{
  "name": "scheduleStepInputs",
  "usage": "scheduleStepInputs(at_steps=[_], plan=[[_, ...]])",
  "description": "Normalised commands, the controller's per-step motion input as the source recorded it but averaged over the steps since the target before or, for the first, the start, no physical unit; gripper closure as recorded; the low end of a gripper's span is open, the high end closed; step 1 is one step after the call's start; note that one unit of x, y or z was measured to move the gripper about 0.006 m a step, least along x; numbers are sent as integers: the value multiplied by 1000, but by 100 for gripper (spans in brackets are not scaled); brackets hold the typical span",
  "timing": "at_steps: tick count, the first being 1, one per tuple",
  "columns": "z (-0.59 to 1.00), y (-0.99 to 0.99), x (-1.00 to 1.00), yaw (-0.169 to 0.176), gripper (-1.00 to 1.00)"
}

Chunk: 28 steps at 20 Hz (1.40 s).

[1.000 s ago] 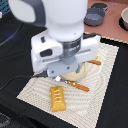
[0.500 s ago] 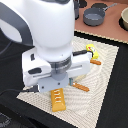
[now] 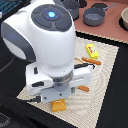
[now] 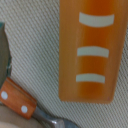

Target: Interact with the objects in diverse but meaningful ways.

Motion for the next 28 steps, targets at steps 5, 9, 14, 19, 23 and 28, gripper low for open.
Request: scheduleStepInputs(at_steps=[5, 9, 14, 19, 23, 28], plan=[[-183, -237, 305, -10, -100], [-178, -246, 281, -6, 100], [-166, -258, 244, 0, 100], [-85, -235, 246, 0, 100], [11, -169, 274, 0, 100], [833, 193, 59, 13, 100]])
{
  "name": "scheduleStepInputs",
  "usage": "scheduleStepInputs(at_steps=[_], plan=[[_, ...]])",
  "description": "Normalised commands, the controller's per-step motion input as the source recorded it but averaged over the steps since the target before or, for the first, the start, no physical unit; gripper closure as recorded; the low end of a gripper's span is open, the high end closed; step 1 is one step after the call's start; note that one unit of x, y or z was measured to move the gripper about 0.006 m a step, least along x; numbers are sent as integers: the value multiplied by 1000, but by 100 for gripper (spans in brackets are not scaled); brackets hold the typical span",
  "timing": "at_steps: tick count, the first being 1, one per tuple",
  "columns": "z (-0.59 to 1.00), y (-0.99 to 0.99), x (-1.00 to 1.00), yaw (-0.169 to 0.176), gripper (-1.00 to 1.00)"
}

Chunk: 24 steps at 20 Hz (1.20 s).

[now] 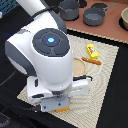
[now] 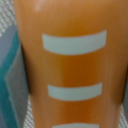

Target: Interact with the objects in diverse but meaningful ways.

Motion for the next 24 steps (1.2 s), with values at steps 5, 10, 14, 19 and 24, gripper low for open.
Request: scheduleStepInputs(at_steps=[5, 10, 14, 19, 24], plan=[[1000, 550, 257, 11, 100], [789, 655, 503, 0, 100], [144, 691, 152, 17, 100], [-49, 726, -33, 37, 100], [-130, 596, -319, 78, 100]])
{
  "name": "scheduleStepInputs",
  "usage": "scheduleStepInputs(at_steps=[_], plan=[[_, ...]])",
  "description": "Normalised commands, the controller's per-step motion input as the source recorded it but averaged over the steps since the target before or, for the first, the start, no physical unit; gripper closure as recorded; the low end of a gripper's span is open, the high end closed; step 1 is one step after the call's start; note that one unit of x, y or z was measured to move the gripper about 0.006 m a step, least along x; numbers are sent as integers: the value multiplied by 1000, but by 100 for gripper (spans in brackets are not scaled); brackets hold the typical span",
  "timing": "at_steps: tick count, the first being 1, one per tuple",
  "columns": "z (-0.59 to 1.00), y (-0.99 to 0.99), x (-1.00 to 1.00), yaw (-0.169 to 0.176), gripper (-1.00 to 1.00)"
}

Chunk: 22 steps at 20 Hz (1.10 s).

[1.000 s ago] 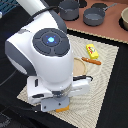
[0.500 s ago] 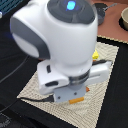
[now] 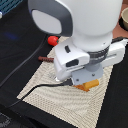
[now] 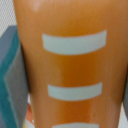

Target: Interact with the objects in diverse but meaningful ways.

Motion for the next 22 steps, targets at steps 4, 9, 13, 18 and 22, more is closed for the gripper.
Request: scheduleStepInputs(at_steps=[4, 9, 13, 18, 22], plan=[[-99, 500, -673, 88, 100], [-85, 346, -795, 78, 100], [-52, 86, -620, 65, 100], [-137, -75, -498, 62, 100], [-204, -276, -242, 37, 100]])
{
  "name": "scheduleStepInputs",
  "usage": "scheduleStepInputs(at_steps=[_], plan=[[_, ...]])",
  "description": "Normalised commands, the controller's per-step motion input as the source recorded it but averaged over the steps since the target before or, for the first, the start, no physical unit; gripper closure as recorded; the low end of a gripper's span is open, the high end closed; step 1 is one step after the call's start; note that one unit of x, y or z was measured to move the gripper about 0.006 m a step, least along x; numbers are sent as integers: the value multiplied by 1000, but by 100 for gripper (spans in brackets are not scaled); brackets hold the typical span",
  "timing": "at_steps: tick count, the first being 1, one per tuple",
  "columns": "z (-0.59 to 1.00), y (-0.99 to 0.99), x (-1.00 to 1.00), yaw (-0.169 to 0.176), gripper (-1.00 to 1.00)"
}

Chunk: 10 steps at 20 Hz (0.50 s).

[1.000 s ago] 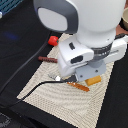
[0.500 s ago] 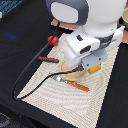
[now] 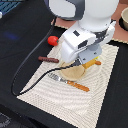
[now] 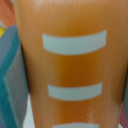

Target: Interact with the objects in diverse but meaningful ways.

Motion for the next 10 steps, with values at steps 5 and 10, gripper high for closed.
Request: scheduleStepInputs(at_steps=[5, 10], plan=[[-271, -257, -195, 36, 100], [-355, -134, -426, 57, 100]])
